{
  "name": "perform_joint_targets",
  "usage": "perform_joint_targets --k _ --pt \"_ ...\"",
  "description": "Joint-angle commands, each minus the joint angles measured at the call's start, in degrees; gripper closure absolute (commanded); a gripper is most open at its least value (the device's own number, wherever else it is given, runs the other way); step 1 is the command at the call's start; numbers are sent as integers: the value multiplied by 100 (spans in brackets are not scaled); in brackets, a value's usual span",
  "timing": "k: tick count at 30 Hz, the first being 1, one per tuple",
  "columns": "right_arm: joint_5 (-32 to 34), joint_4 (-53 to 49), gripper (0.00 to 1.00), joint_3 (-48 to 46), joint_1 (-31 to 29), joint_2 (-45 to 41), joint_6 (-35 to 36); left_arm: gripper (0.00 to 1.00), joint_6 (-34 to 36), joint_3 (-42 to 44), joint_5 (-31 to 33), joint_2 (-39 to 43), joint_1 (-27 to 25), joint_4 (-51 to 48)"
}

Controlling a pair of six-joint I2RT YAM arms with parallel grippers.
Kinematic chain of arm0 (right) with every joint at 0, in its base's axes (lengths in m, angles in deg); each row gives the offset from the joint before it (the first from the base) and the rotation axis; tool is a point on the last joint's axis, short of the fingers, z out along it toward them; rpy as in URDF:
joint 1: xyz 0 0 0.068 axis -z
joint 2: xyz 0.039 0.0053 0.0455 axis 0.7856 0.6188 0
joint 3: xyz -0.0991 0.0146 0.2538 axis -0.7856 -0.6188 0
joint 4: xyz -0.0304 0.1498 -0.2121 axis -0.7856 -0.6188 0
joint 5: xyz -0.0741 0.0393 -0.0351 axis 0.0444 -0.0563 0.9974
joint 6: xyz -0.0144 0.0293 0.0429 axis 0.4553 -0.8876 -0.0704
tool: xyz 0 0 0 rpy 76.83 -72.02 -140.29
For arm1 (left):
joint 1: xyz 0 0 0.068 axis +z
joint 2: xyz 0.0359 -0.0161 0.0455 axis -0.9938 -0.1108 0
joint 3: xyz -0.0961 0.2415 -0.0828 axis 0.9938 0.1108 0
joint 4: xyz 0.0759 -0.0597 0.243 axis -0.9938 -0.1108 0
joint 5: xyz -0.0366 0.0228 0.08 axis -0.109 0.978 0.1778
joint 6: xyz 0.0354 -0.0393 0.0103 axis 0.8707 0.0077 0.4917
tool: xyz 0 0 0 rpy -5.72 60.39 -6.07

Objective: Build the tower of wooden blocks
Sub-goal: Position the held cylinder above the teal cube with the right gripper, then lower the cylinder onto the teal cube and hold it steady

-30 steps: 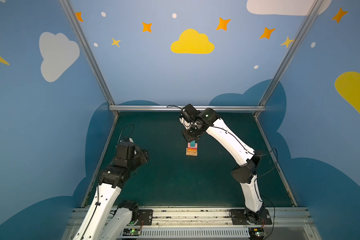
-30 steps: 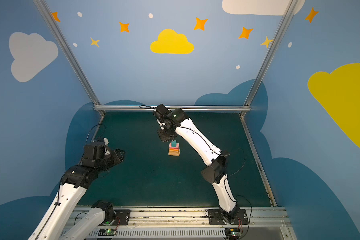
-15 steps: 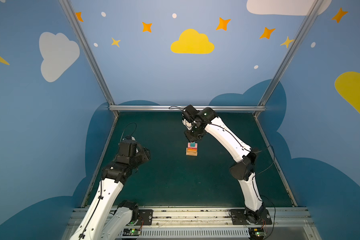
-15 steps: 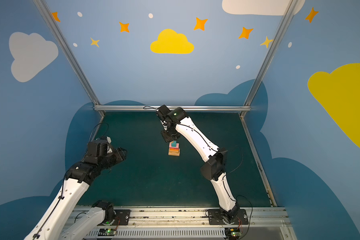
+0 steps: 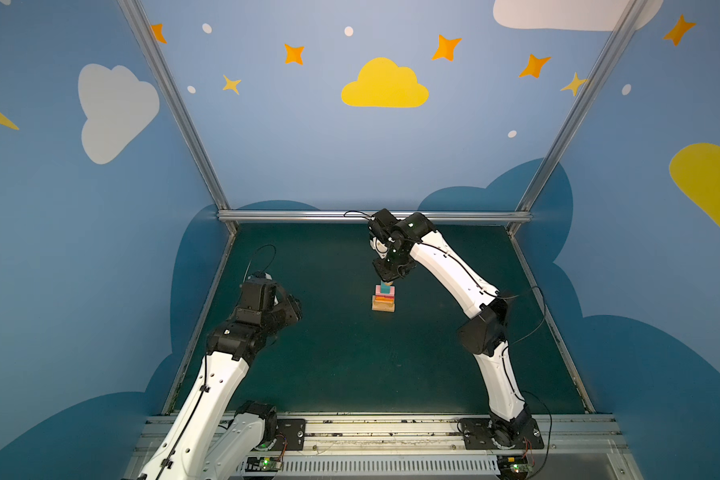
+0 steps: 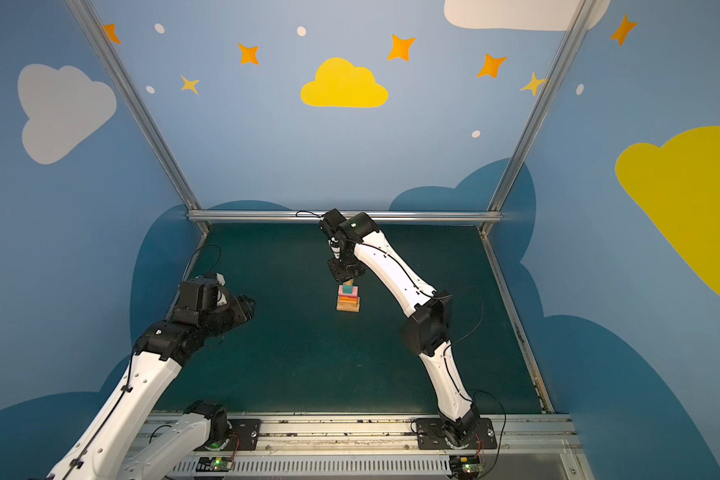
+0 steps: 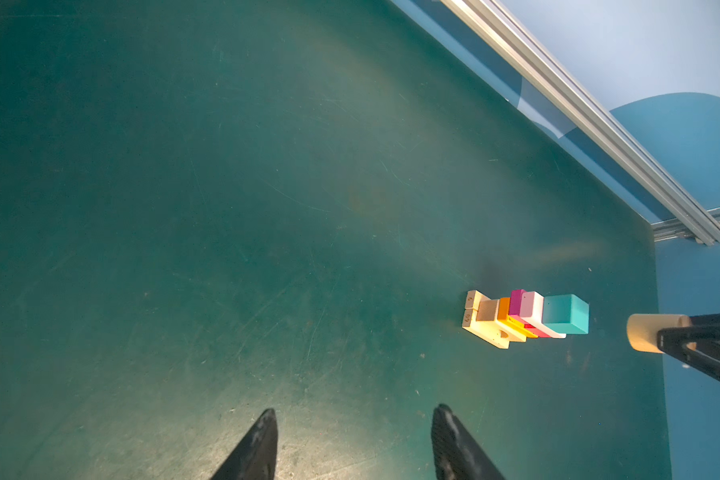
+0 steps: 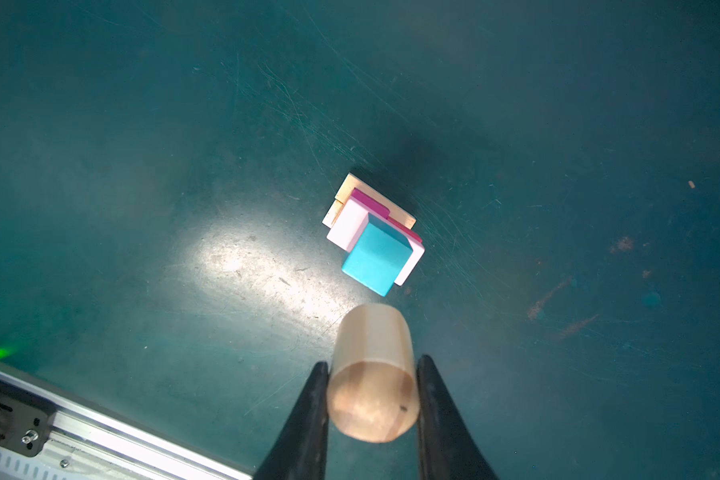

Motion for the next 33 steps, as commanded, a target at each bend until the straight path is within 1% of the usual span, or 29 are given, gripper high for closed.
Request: perform_joint_targets --k 1,33 --pt "-132 -91 100 152 45 125 26 41 108 59 50 16 22 53" --pt "-231 -72 100 422 183 588 4 41 92 128 93 79 42 99"
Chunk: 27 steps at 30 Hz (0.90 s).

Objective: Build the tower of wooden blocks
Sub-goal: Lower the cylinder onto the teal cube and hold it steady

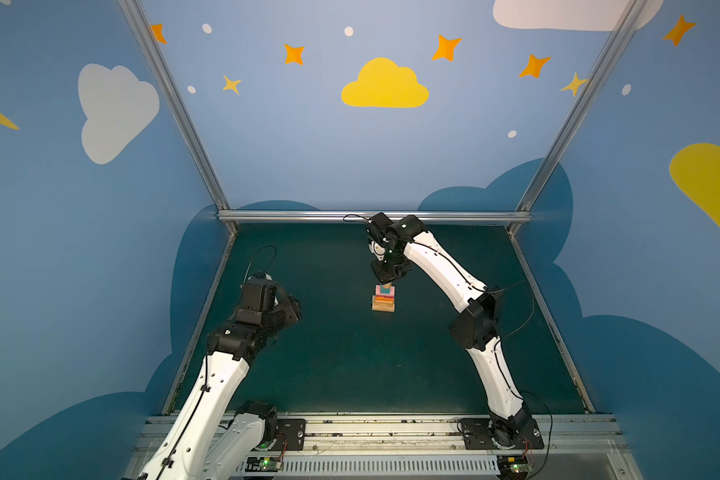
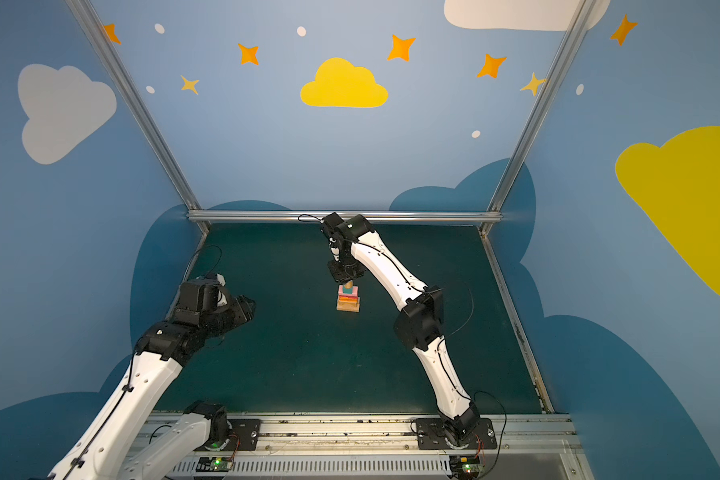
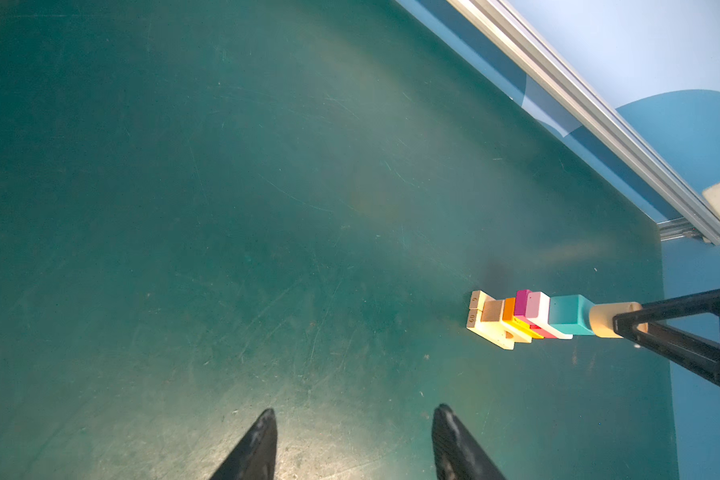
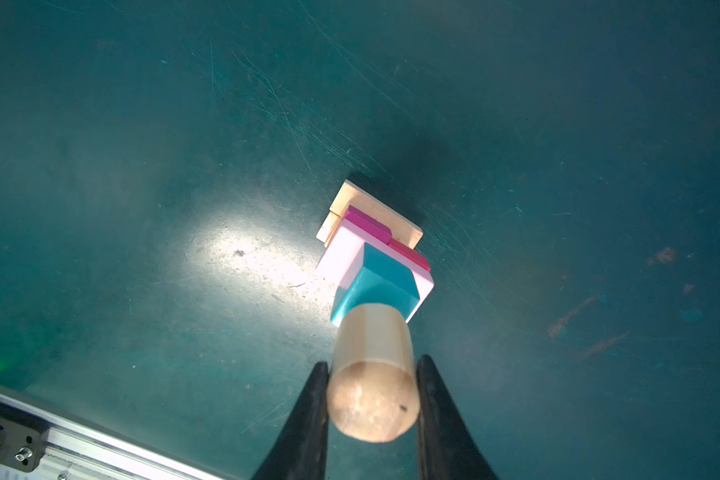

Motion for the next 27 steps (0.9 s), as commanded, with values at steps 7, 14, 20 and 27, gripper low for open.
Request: perform_joint_targets --k 7,14,20,27 --pt "-155 -73 100 270 48 148 -15 41 71 78 72 85 37 68" --pt "-158 -74 100 296 63 197 -12 41 71 74 75 102 42 77" --pt "-141 -76 100 295 74 205 -27 41 66 87 63 102 59 75" --pt "-140 -84 100 294 95 234 -40 41 62 96 56 106 60 81"
